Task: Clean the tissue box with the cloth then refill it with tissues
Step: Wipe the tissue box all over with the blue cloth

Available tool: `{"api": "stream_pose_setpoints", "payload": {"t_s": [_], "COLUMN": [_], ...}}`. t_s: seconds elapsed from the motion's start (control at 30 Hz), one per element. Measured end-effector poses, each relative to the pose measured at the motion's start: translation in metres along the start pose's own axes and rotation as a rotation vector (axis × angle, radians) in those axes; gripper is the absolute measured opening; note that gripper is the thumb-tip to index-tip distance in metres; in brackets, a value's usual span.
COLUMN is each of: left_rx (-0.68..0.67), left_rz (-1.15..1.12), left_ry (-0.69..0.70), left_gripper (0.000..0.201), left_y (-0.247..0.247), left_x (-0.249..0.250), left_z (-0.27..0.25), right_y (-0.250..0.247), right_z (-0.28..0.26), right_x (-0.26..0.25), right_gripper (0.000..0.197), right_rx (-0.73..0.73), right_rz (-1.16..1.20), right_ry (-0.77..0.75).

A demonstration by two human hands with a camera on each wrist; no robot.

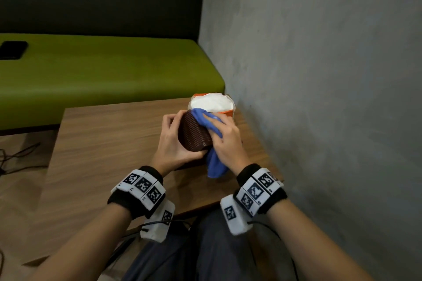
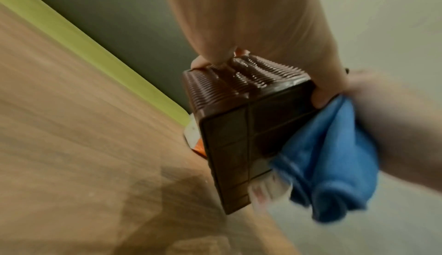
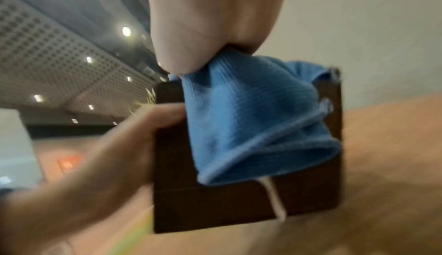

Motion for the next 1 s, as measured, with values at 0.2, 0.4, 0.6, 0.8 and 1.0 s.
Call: {"api": "stream_pose_setpoints", "payload": {"t_s": [0.2, 0.4, 0.6, 0.8, 1.0], "left_rx": [-0.014, -0.007, -0.014, -0.006, 0.003], "left_rz": [0.005, 0.041, -0.001, 0.041, 0.013], "left_ry": [-0.003, 0.053, 0.057, 0.054, 0.068], "left_gripper": [0.104, 0.102, 0.104, 0.101, 0.103], "left_y": [0.007, -0.007, 0.001, -0.008, -0.004], "left_x": [0.006, 0.002, 0.013, 0.006, 0.015], "left_z": [0.003, 0.002, 0.004, -0.008, 0.002], "right_y": [-0.008, -0.013, -0.011, -0.019, -0.006], "right_z": [0.017, -0.008, 0.009, -0.013, 0.002], "right_x": [0.015, 0.018, -0.009, 0.021, -0.017], "right_gripper": [0.031, 0.033, 0.033, 0.036, 0.033], "right_rx": [0.107, 0.029, 0.078, 0.051, 0.066], "right_rz": [0.002, -0.034, 0.051, -0.023, 0.055], "right_ry": [0.156, 0.065, 0.049, 0.114, 0.004]}}
Point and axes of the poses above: each hand's wrist, its own z-axis towards the middle knuckle, its own y-axis out of the palm, x = y × z, the point moved 2 cm from there along z, towards the middle knuckle, and after that the axes turned 9 degrees about z, right-handed, at the moved point
